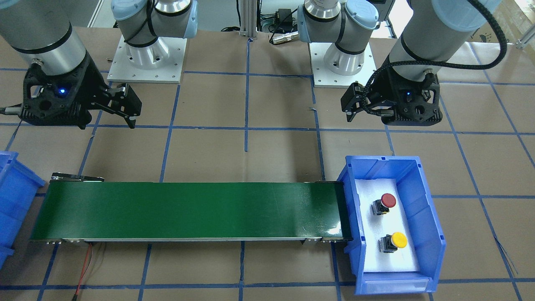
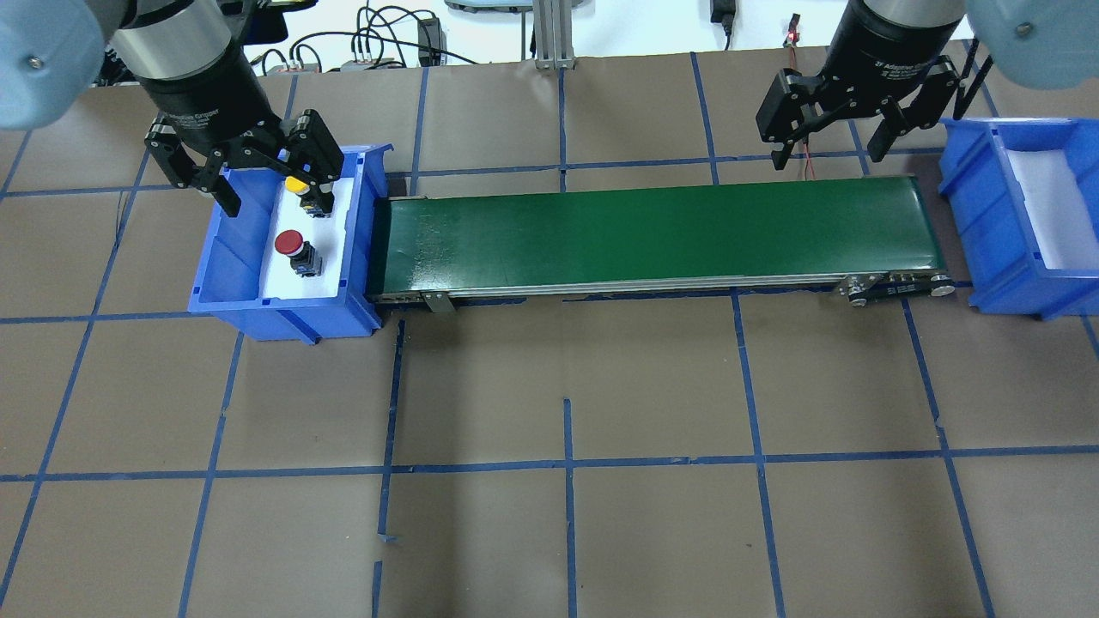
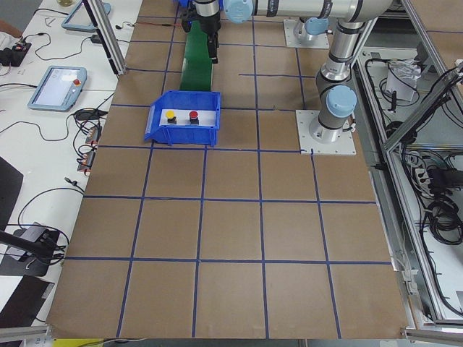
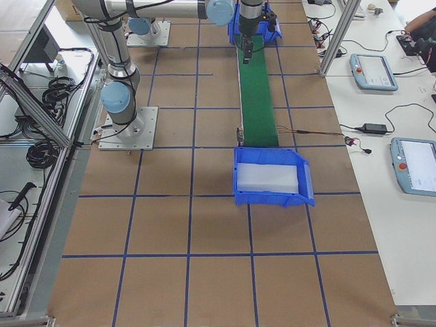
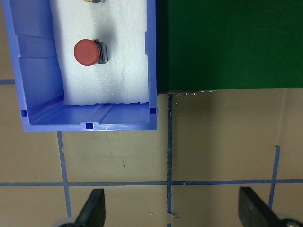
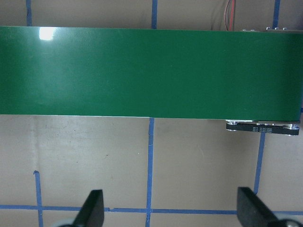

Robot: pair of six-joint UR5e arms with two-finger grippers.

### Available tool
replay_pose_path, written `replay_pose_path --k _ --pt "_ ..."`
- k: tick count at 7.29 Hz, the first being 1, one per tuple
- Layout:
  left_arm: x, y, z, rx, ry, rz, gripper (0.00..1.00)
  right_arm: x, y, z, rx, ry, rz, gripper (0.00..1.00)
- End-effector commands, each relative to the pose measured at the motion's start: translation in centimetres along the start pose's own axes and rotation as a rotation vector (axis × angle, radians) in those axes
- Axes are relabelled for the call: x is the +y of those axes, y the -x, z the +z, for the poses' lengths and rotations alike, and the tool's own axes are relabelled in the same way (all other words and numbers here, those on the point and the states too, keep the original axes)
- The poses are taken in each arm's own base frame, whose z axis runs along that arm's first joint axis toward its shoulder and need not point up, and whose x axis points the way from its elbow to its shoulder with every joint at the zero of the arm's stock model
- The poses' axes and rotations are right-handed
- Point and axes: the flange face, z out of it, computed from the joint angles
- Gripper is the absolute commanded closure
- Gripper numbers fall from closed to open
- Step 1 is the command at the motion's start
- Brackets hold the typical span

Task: Transport two buttons from left to right
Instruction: 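Lower the left gripper into the blue bin over the red button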

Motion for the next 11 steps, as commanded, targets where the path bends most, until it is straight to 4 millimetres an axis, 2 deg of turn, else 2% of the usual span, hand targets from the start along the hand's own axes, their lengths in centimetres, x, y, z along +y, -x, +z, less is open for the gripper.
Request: replay_pose_path --k 1,2,3,4,5,6,7,8,9,10,11 --pt "-0.2 -0.4 0.2 0.006 0.002 0.002 0.0 0.0 0.0 0.0 0.0 0.001 -0.001 0.0" --pt "0.4 -0.7 0.3 -0.001 -0.001 0.027 0.0 0.0 0.0 0.0 0.0 0.001 0.001 0.0" --pt "0.0 -0.3 -0.4 0.0 -0.023 0.022 0.0 0.0 0.0 0.0 0.0 -0.001 -0.001 0.0" --pt "-1.6 0.0 -0.3 0.016 -0.083 0.022 0.0 0.0 0.0 0.0 0.0 -0.001 -0.001 0.0" --pt "-5.6 0.0 2.6 0.017 -0.106 0.034 0.0 0.0 0.0 0.0 0.0 -0.001 0.001 0.0" --pt "-8.7 -0.3 4.2 0.05 -0.128 0.055 0.0 0.0 0.1 0.0 0.0 -0.001 -0.001 0.0" --pt "-10.6 0.4 4.9 0.028 -0.129 0.049 0.0 0.0 0.1 0.0 0.0 -0.001 -0.003 0.0" --pt "-12.6 4.4 6.6 -0.017 -0.117 0.014 0.0 0.0 0.1 0.0 0.0 -0.001 -0.003 0.0" --pt "-13.1 7.8 7.8 -0.004 -0.096 -0.031 0.0 0.0 0.0 -0.1 0.008 -0.001 -0.004 0.0" --pt "-13.6 9.6 9.1 0.003 -0.078 -0.035 0.0 0.0 -0.1 0.1 0.006 0.004 -0.001 0.0" --pt "-14.3 9.2 11.1 0.007 -0.046 -0.039 0.0 0.0 -0.1 0.1 0.006 0.003 -0.001 0.0"
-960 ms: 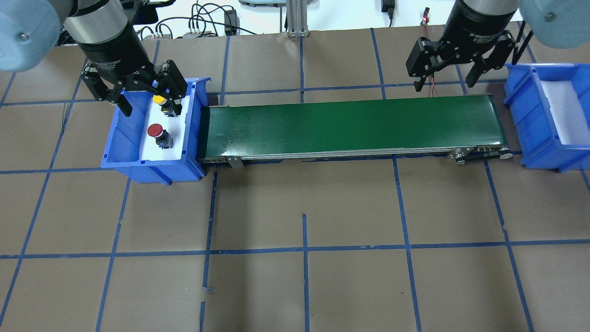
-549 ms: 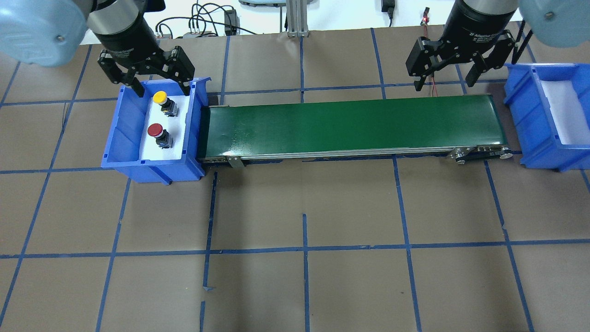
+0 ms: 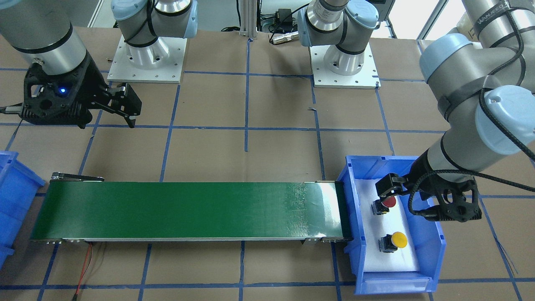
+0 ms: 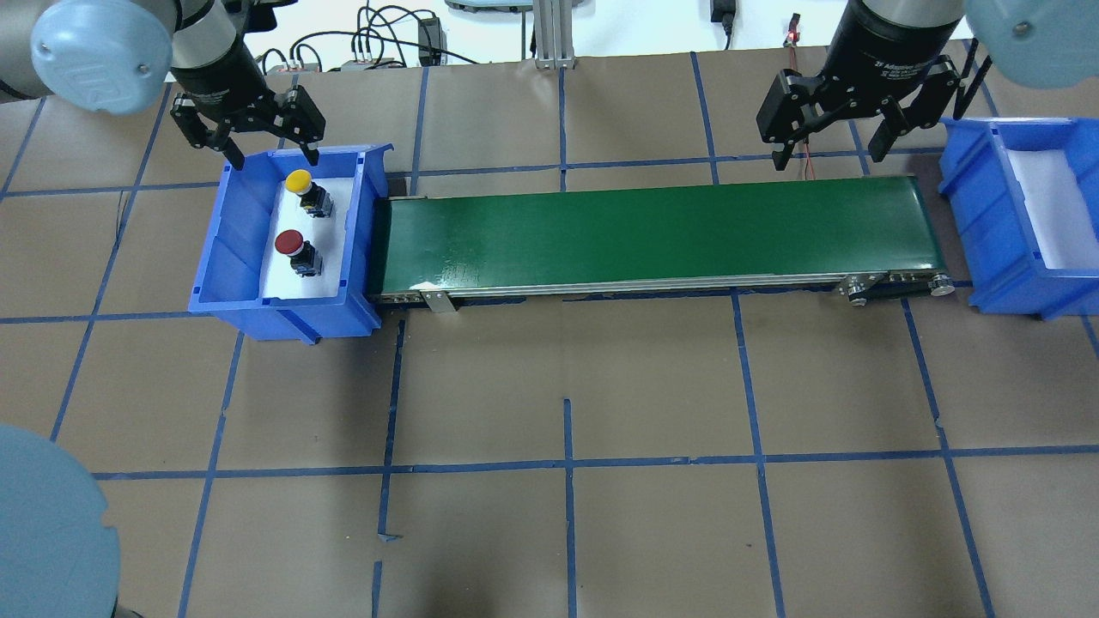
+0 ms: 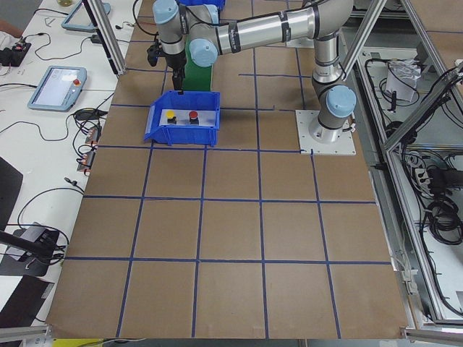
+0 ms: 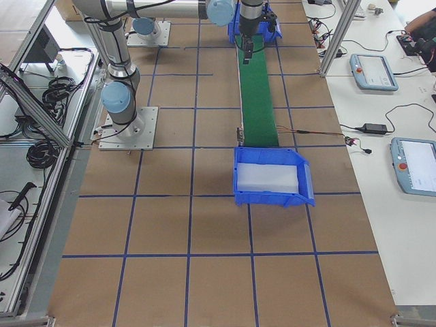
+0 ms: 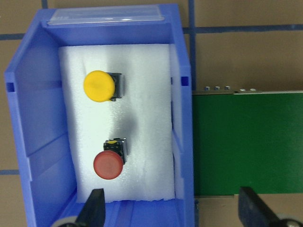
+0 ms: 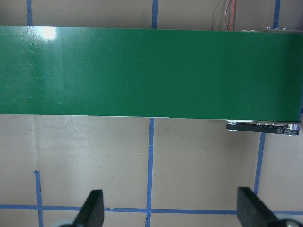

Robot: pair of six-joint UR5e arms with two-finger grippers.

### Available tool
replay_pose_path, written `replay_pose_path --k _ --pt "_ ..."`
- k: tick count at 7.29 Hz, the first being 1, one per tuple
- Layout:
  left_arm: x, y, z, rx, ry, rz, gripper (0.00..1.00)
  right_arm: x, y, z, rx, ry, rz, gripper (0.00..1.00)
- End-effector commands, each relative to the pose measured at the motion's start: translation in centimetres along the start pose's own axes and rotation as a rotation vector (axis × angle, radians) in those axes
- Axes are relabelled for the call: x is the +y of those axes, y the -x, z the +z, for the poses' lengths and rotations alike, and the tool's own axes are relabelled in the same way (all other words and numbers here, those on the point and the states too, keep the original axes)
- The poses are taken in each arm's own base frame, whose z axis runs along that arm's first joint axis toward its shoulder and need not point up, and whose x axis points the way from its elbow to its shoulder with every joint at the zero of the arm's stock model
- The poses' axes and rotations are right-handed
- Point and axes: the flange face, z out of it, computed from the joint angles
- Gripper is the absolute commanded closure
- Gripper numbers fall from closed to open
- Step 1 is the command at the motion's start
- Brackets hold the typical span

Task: Transport two buttons from left to right
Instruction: 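Lower the left gripper into the blue bin over the red button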

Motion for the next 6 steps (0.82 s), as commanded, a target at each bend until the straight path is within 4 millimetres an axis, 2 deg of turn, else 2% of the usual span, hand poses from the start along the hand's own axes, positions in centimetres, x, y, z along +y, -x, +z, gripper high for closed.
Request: replay_pose_path --k 1,2,4,6 --pt "-0.8 1.5 4.2 0.011 0.059 -0.012 0.0 0.0 0.0 0.0 -0.001 -0.002 0.003 0.0" --pt "-0.6 1.5 6.1 0.023 0.071 -0.012 0.01 0.0 0.1 0.0 -0.004 -0.003 0.003 0.0" --pt "1.3 1.3 10.2 0.022 0.054 0.013 0.02 0.0 0.1 -0.1 -0.005 -0.004 0.003 0.0" --pt "1.8 1.3 11.8 0.02 0.028 0.035 0.02 0.0 0.1 -0.1 -0.005 -0.004 0.001 0.0"
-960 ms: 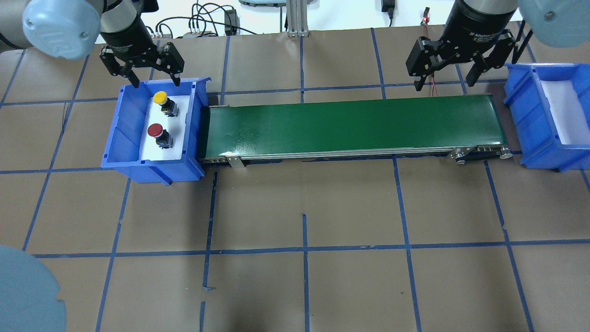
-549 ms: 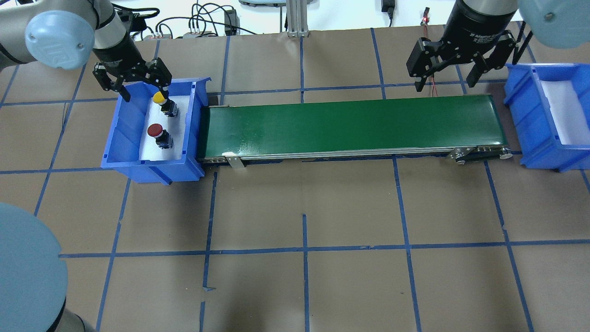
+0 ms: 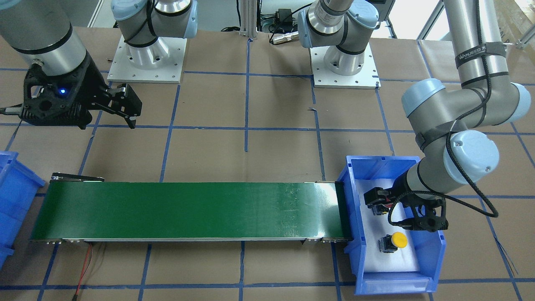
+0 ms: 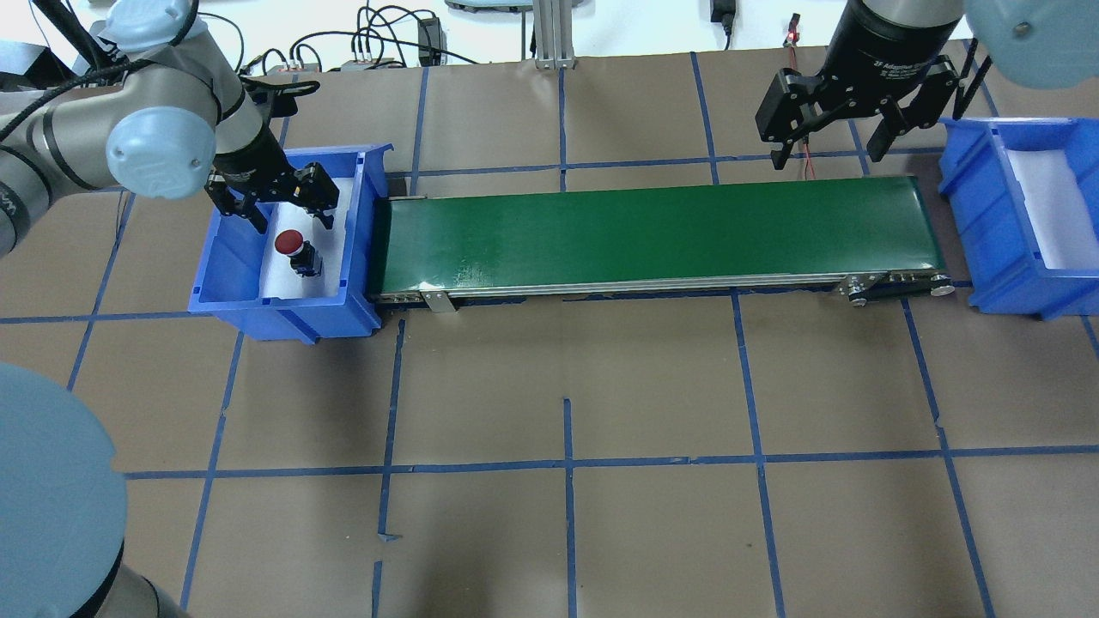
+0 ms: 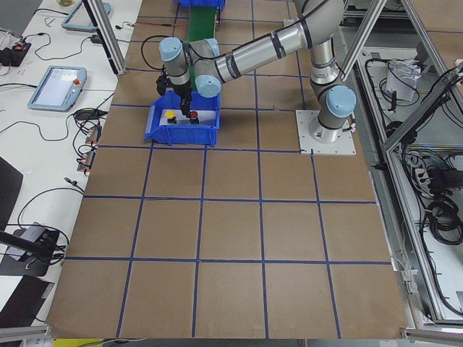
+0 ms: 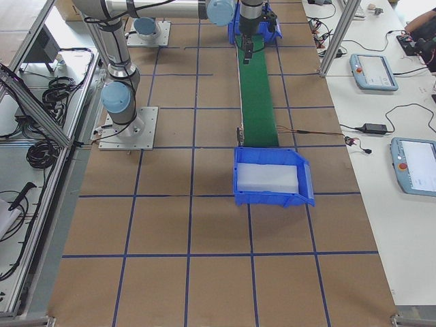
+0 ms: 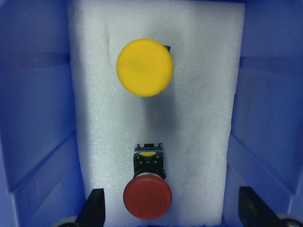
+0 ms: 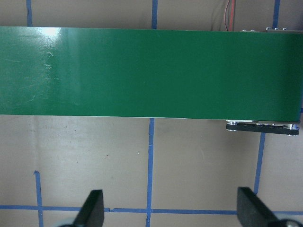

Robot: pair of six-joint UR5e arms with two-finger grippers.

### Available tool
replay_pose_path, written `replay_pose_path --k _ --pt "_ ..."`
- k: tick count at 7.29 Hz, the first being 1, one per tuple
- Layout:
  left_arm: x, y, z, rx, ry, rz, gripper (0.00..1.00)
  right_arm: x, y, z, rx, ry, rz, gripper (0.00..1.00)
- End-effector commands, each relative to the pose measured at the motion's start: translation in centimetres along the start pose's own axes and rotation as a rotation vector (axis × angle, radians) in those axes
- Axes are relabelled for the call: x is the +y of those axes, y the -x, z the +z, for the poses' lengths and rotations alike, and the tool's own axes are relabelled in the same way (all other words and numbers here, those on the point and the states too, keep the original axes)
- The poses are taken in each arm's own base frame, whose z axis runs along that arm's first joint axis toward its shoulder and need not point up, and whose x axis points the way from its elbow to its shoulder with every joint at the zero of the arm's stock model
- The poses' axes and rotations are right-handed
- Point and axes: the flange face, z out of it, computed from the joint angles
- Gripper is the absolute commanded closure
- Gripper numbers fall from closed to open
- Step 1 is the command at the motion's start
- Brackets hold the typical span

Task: Transport two buttons from left to right
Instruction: 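Grasp the red button with the left gripper and lift it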

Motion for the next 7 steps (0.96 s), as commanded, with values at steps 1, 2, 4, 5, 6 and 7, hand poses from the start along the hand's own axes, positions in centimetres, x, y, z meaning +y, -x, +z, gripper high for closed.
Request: replay_pose_path --k 1,2,4,5,6,7 --pt "0.4 0.3 2.2 0.001 0.006 0.014 0.05 0.0 0.0 0.0 0.0 0.0 -0.001 0.0" --pt "0.3 0.6 2.3 0.002 0.006 0.009 0.1 0.0 0.0 -0.1 0.0 -0.002 0.002 0.0" --pt "0.4 0.5 2.2 -0.002 0.013 0.006 0.42 -0.5 -0.1 0.1 0.004 0.001 0.004 0.0" --pt "0.5 0.6 1.9 -0.004 0.012 0.005 0.64 0.0 0.0 -0.2 0.007 0.0 -0.002 0.0" --pt "0.5 0.6 1.9 0.001 0.011 0.005 0.74 -0.4 0.0 0.0 0.006 0.002 -0.004 0.0" --pt "0.1 0.7 1.1 -0.004 -0.007 0.005 0.76 -0.4 0.2 0.0 0.009 0.002 -0.007 0.0"
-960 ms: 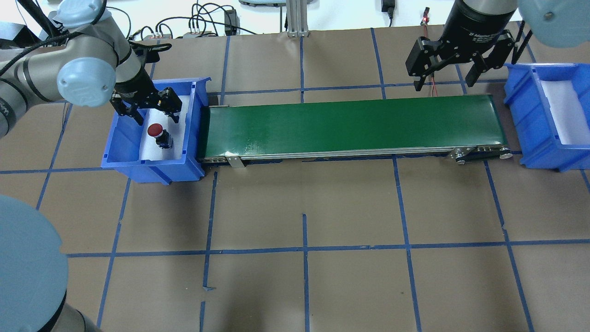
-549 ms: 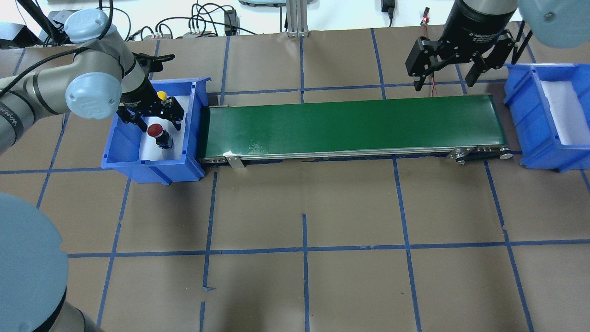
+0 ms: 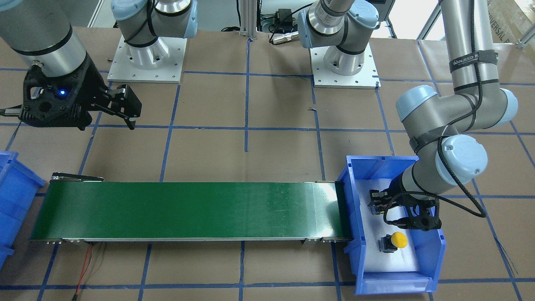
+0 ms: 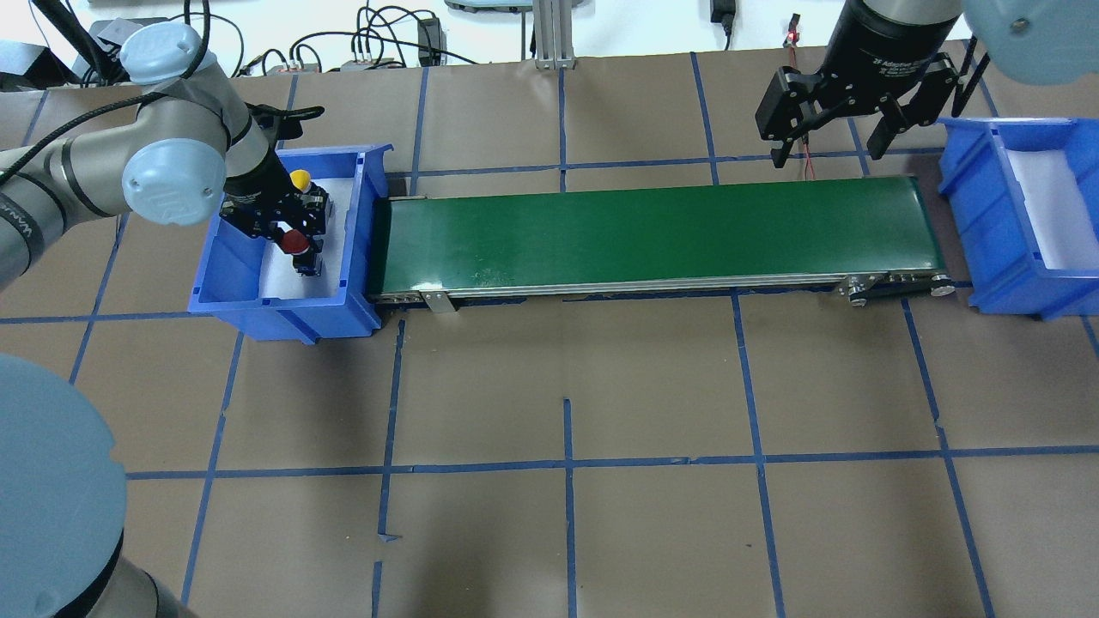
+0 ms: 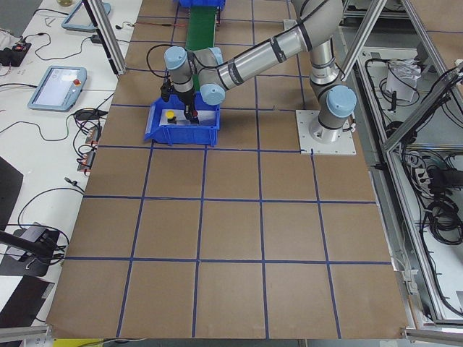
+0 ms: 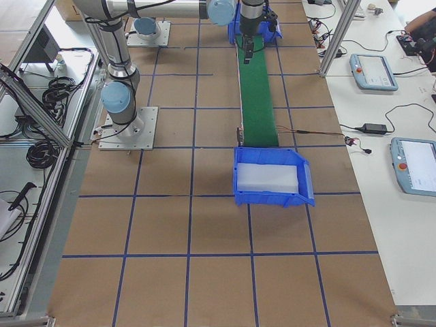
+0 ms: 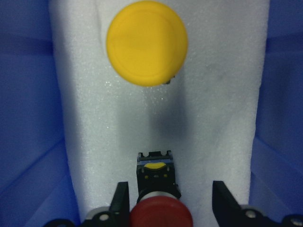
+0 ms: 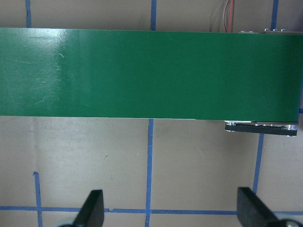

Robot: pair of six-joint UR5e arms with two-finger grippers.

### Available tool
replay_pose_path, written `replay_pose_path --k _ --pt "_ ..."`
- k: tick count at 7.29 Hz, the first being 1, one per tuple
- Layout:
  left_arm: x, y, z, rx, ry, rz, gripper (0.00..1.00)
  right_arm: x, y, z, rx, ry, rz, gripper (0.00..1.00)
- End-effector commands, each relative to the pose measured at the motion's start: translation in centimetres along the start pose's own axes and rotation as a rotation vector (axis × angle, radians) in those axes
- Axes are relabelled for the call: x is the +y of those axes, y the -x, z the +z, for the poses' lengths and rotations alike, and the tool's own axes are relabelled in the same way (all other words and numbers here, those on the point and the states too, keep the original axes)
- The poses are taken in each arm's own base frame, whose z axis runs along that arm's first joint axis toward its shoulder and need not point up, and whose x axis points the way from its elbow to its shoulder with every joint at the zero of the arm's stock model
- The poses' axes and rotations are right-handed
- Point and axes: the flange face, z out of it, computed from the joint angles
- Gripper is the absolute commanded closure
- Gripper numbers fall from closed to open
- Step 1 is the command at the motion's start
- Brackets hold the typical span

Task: Transport two buttons from left to right
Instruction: 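Grasp the red button with the left gripper and lift it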

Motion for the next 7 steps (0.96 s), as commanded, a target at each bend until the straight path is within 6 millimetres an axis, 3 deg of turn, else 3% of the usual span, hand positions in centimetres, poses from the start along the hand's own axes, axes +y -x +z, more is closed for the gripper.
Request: replay_pose_path --k 1,2,4,6,7 --pt "-0.4 0.1 -1.4 -0.003 -0.024 0.0 0.77 -0.1 0.1 0.0 0.003 -0.002 -0.005 0.0" --pt "-0.6 -0.1 -2.8 -0.006 -0.047 0.001 0.77 -0.1 0.1 0.0 0.007 -0.002 -0.002 0.0" --pt "-1.8 -0.6 -9.4 0.024 -0.023 0.007 0.77 -0.2 -0.3 -0.3 0.05 -0.001 0.005 0.0" --pt "-3.4 -3.7 -14.0 0.164 -0.06 -0.009 0.77 -0.2 -0.3 -0.2 0.043 -0.003 0.002 0.0" --pt "-3.3 -6.7 -14.2 0.156 -0.05 0.02 0.77 -0.4 -0.3 -0.3 0.044 -0.006 -0.006 0.0"
